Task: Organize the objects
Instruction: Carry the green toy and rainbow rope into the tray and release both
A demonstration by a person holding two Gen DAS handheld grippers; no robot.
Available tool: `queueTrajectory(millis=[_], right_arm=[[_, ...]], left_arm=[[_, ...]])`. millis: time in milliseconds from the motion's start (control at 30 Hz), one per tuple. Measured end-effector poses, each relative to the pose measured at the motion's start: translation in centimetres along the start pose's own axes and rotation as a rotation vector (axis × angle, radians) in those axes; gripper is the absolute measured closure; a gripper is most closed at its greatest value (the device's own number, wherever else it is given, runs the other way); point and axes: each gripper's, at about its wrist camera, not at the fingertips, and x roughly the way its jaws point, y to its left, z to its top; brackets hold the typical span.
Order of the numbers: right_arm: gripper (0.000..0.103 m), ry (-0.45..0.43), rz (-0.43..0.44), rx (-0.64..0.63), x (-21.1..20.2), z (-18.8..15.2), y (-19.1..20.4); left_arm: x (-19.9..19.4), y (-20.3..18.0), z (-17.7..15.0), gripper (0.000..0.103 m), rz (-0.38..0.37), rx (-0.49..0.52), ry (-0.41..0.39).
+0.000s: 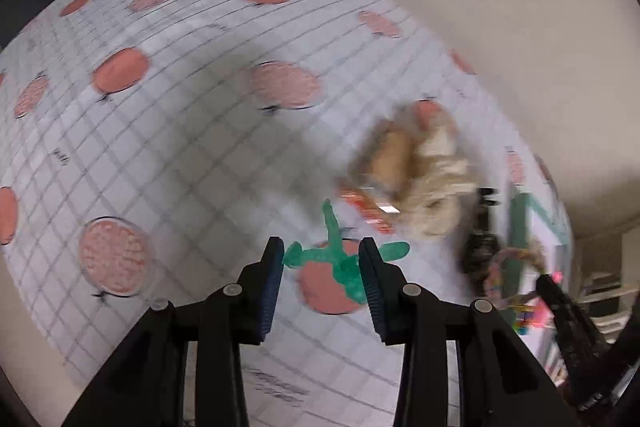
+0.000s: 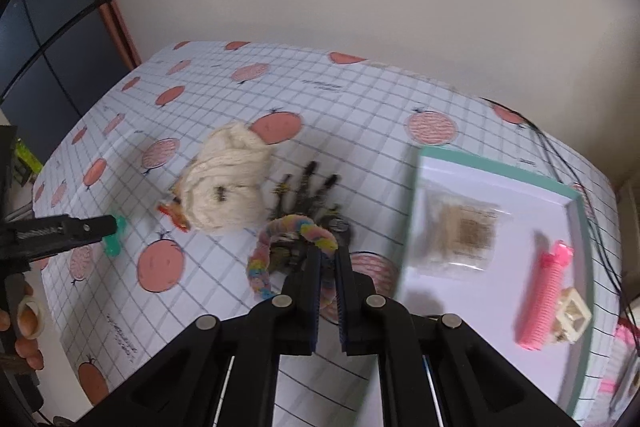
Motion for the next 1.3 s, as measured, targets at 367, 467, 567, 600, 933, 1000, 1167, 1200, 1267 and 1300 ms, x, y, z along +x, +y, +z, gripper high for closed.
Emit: queueTrajectory(millis=[367, 467, 567, 600, 933, 1000, 1167, 1200, 1267, 1300], right_arm=[[0.096, -0.015, -0.111, 0.156, -3.1, -1.9, -9.7], [0.096, -0.018, -0.121, 0.211, -3.8, -2.6, -12.5], [0.096, -0.016, -0.139, 0.249, -4.4, -3.3, -14.7], [0.096, -0.015, -0.139, 0.259, -4.6, -3.5, -15.2], [0.096, 0.037, -0.15, 0.283, -3.7, -4.8, -16.9], [0.096, 0.049, -0.155, 0.277, -3.2, -5.0, -16.8], [0.095, 0.069, -0.153, 0.272, -2.4, -5.4, -16.6], [0.095, 0.074, -0.15, 0.271, -2.3, -5.4, -16.5], [0.094, 0.084, -0.149, 0.268, -2.0, -5.5, -16.4], [0.094, 0.091, -0.151, 0.266, -1.8, -5.5, -16.3]], left_arm=[[-0.5, -11.5, -2.5, 0.063, -0.221, 0.188, -0.023], [-0.2, -15.1, -4.3, 0.063, -0.272, 0.265, -0.007], [0.3, -18.4, -6.3, 0.063, -0.313, 0.339, 0.024], [0.5, -19.5, -7.1, 0.063, -0.318, 0.367, 0.035], [4.3, -24.3, -12.0, 0.063, -0.284, 0.503, 0.132], [4.9, -24.5, -12.5, 0.063, -0.271, 0.514, 0.14], [5.8, -24.6, -13.2, 0.063, -0.241, 0.533, 0.166], [5.9, -24.6, -13.3, 0.063, -0.238, 0.535, 0.169], [6.2, -24.6, -13.4, 0.063, -0.234, 0.534, 0.173], [6.5, -24.6, -13.4, 0.063, -0.231, 0.533, 0.177]])
